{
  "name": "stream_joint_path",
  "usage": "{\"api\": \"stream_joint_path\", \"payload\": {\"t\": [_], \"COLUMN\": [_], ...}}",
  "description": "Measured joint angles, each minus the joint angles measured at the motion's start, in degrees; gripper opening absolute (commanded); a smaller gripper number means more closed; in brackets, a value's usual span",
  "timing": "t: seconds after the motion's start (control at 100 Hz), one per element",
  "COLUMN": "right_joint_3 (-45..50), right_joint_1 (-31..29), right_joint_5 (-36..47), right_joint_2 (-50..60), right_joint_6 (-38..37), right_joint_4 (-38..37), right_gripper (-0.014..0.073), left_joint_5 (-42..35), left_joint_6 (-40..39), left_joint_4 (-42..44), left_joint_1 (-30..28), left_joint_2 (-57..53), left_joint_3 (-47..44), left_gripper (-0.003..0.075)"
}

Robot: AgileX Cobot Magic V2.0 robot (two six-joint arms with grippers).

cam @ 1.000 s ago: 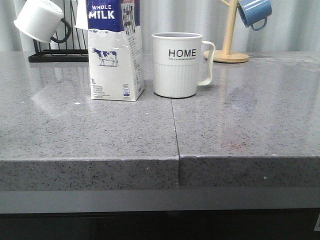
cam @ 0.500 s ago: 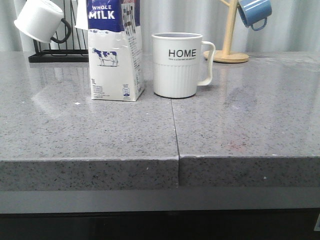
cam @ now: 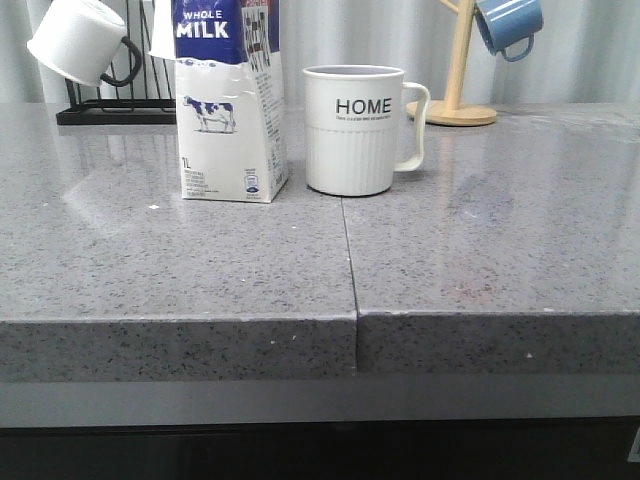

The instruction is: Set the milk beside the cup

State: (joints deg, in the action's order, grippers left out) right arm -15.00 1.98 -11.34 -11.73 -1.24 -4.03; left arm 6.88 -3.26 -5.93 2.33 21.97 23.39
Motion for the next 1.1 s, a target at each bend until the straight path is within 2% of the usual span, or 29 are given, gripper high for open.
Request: {"api": "stream_joint_path", "payload": {"t": [0.53,0.63,0.96,1.099], "right_joint_3": [0.0,0.0,0.0,0.0], "right_joint_1": [0.0,0.0,0.0,0.0], "right_joint_5": [0.0,0.0,0.0,0.0], "right_joint_2": [0.0,0.0,0.0,0.0], "right_joint_6": [0.0,0.0,0.0,0.0], "right_joint_4": [0.0,0.0,0.0,0.0], "right_gripper": [-0.0120,-0.0120,-0.0120,-0.0120], "left_joint_5": [-0.1,-0.2,-0.4,-0.4], "left_joint_6": [-0.1,-0.1,-0.4,-0.4], "left_joint_4": [0.0,3.8,10.0,11.2], "left_joint_1": [0.0,0.0,0.0,1.8], "left_joint_2": [0.0,-0.5,-12.2,-18.5], "left_joint_3": [0.0,-1.0,-14.5,-20.6], "left_gripper": [-0.0021,-0.0020,-0.0021,-0.0021]}}
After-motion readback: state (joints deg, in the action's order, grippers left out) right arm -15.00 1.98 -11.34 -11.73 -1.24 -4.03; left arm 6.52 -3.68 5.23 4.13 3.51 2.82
